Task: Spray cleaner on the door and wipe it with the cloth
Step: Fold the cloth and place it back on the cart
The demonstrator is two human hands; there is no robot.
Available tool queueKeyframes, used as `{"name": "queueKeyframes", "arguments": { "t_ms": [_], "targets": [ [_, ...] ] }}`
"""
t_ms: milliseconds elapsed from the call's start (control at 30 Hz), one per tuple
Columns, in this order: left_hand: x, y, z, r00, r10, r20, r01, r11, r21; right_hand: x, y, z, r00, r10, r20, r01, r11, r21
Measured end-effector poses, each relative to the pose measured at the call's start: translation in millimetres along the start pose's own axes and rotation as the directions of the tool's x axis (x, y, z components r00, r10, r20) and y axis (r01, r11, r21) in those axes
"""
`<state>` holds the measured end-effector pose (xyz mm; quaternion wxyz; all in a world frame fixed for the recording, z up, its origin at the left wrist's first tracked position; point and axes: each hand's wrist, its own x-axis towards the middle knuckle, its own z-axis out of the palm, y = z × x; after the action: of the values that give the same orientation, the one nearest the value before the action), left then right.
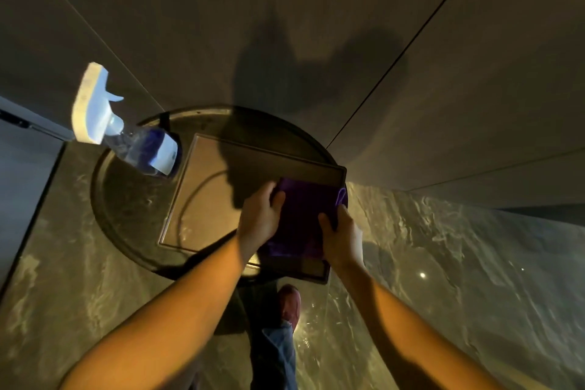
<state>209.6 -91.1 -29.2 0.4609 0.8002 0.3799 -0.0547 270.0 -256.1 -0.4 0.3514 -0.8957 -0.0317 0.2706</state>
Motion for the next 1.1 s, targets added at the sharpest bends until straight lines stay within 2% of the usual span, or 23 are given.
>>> {"name": "queueKeyframes", "arguments": {
  "t_ms": [133, 267, 333, 467, 700, 933, 1000, 1100],
  "targets": [
    [-2, -8, 8, 0.979, 0.172, -0.112, -0.163, 0.983, 0.085, -5, 4, 4, 0.993, -0.071, -0.089, 0.054, 0.98, -0.19],
    [-21, -17, 21, 0.922, 0.332, -0.202, -0.261, 0.914, 0.31, -12, 10, 5, 0.947, -0.3, -0.117, 0.191, 0.815, -0.547],
    [-27, -19, 30, 0.911, 0.39, -0.136, -0.305, 0.857, 0.416, -7, 10, 6, 0.931, -0.363, -0.045, 0.27, 0.767, -0.582],
    [-22, -37, 45, 0.927, 0.374, -0.015, -0.309, 0.787, 0.534, 8, 21, 14, 0.924, -0.364, 0.113, 0.344, 0.668, -0.66],
    [-13, -48, 25, 0.898, 0.416, 0.14, -0.396, 0.63, 0.668, 9, 34, 24, 0.933, -0.345, 0.102, 0.297, 0.577, -0.761],
    [-18, -46, 10, 0.891, 0.423, 0.168, -0.424, 0.638, 0.642, -1, 29, 27, 0.943, -0.323, 0.083, 0.254, 0.535, -0.806],
    [-27, -52, -3, 0.893, 0.439, 0.104, -0.407, 0.684, 0.606, -7, 22, 26, 0.934, -0.351, 0.065, 0.263, 0.555, -0.789],
    [-42, -75, -30, 0.91, 0.413, -0.038, -0.331, 0.778, 0.533, -15, 1, 30, 0.886, -0.453, 0.095, 0.388, 0.615, -0.686]
  ]
}}
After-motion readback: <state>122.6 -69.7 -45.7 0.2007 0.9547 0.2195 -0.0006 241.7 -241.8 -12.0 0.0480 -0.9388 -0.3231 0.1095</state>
